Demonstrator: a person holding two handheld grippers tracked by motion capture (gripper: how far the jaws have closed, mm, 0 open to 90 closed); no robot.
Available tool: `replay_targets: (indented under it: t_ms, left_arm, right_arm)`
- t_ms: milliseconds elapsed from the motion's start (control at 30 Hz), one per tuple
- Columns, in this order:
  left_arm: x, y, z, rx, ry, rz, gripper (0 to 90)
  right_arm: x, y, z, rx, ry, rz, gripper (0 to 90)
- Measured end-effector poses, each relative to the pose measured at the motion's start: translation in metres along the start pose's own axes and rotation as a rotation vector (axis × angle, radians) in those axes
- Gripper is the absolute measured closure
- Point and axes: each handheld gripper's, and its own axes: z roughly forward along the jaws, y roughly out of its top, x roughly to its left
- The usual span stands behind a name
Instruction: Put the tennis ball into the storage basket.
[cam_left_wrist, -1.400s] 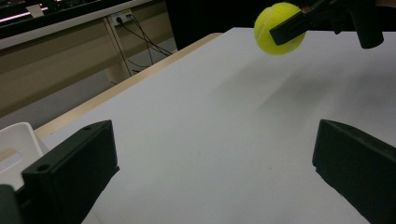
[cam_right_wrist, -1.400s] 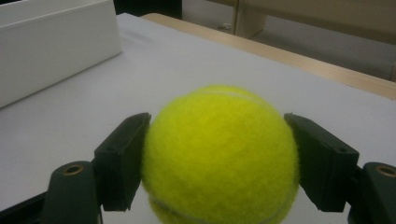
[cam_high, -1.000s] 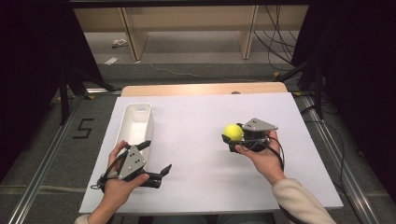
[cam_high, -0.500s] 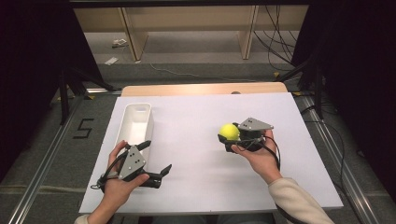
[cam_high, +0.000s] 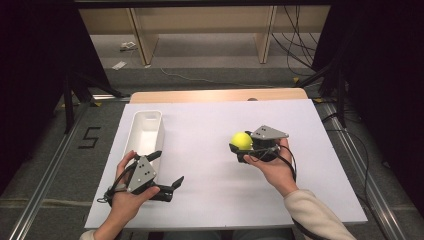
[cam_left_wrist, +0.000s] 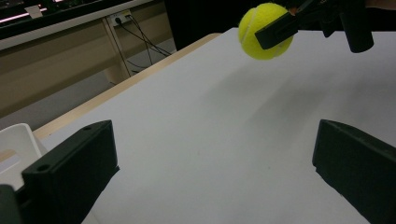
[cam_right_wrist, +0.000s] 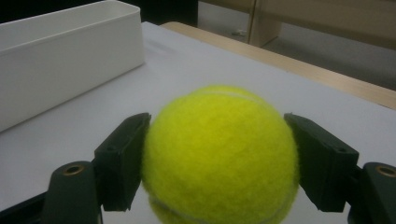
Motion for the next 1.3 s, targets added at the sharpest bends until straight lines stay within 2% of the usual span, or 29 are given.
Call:
replay_targets:
  t_ms: [1300]
  left_arm:
    - [0.0,0.0,0.0,-0.001,-0.004,0.0,0.0]
  right_arm:
    - [0.012,0.008,0.01,-0.012,0.029,-0.014,26.7]
